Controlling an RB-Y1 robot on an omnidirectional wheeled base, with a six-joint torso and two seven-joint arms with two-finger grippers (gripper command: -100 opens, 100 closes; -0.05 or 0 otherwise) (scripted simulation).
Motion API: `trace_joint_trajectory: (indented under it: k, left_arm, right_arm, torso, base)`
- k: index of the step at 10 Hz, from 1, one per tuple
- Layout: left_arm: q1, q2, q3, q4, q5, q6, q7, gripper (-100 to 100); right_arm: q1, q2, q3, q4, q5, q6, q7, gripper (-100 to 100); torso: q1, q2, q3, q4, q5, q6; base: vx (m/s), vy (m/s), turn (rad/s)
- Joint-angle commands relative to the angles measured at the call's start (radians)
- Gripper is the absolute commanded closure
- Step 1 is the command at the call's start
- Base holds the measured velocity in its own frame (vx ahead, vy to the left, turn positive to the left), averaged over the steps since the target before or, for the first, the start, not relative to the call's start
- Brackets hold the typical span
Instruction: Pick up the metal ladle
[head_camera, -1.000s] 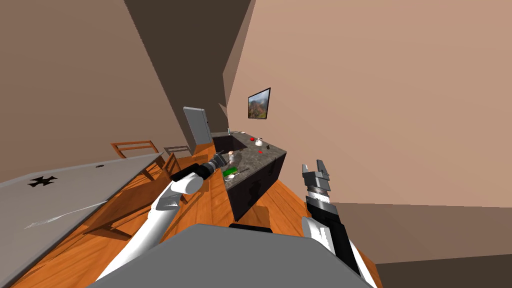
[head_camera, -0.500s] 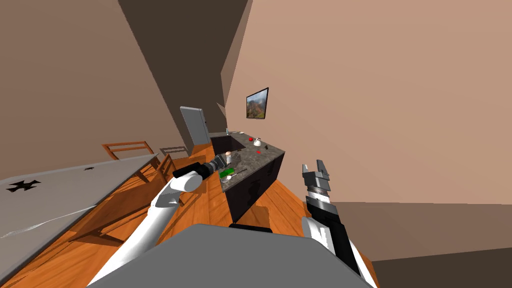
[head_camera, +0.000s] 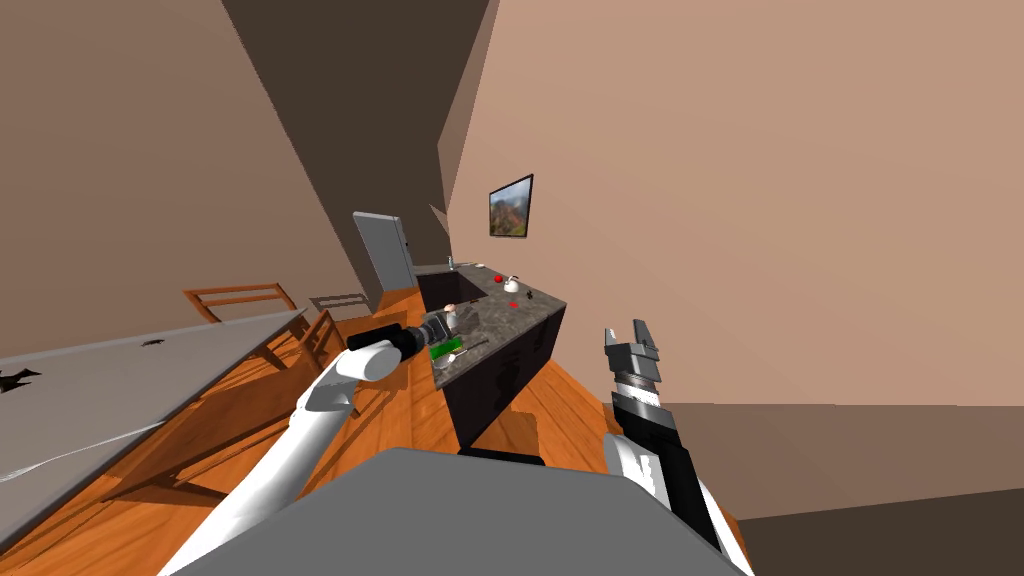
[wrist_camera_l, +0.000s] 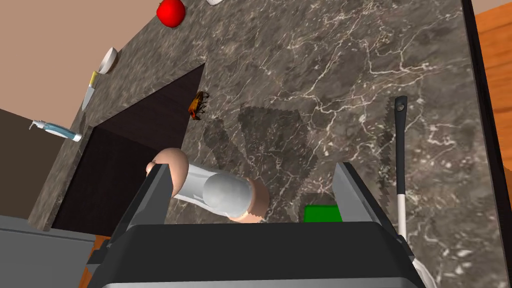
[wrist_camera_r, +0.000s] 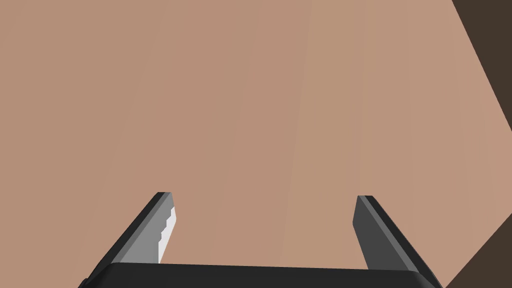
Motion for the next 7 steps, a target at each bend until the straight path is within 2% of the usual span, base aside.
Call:
trace_joint_trajectory:
  k: [1, 2, 3, 4, 5, 6, 7]
  left_arm:
    - [-0.004, 0.002, 0.0, 0.002, -0.001, 0.031, 0.007, -100]
    - [-0.009, 0.021, 0.006, 0.011, 0.01, 0.071, 0.04, -100]
    - [-0.009, 0.021, 0.006, 0.011, 0.01, 0.095, 0.04, -100]
    - [-0.013, 0.041, 0.012, 0.02, 0.019, 0.125, 0.071, -100]
    - [-0.013, 0.041, 0.012, 0.02, 0.019, 0.155, 0.071, -100]
    - [-0.015, 0.061, 0.017, 0.029, 0.026, 0.185, 0.102, -100]
    - [-0.015, 0.061, 0.017, 0.029, 0.026, 0.214, 0.102, -100]
  right_arm:
    - [0.0, 0.0, 0.0, 0.0, 0.0, 0.0, 0.0, 0]
    - [0.0, 0.0, 0.0, 0.0, 0.0, 0.0, 0.0, 0]
    - [0.0, 0.0, 0.0, 0.0, 0.0, 0.0, 0.0, 0]
    - [0.0, 0.0, 0.0, 0.0, 0.0, 0.0, 0.0, 0]
    - [0.0, 0.0, 0.0, 0.0, 0.0, 0.0, 0.0, 0]
    - [0.0, 0.0, 0.0, 0.0, 0.0, 0.0, 0.0, 0]
    - [0.0, 0.0, 0.0, 0.0, 0.0, 0.0, 0.0, 0]
  torso:
    - [0.0, 0.0, 0.0, 0.0, 0.0, 0.0]
    - [0.002, 0.001, 0.001, 0.0, 0.0, 0.0]
    - [0.001, 0.001, 0.001, 0.0, 0.0, 0.0]
    - [0.001, 0.0, 0.0, 0.0, 0.0, 0.0]
    - [0.0, 0.0, 0.0, 0.0, 0.0, 0.0]
    - [0.0, 0.0, 0.0, 0.0, 0.0, 0.0]
    - [-0.001, -0.001, -0.001, 0.0, 0.0, 0.0]
  base:
    - [0.014, -0.018, 0.004]
    - [0.027, -0.035, -0.059]
    - [0.035, -0.039, -0.021]
    - [0.05, -0.059, -0.04]
    - [0.045, -0.055, -0.02]
    - [0.062, -0.065, -0.048]
    - [0.048, -0.05, -0.015]
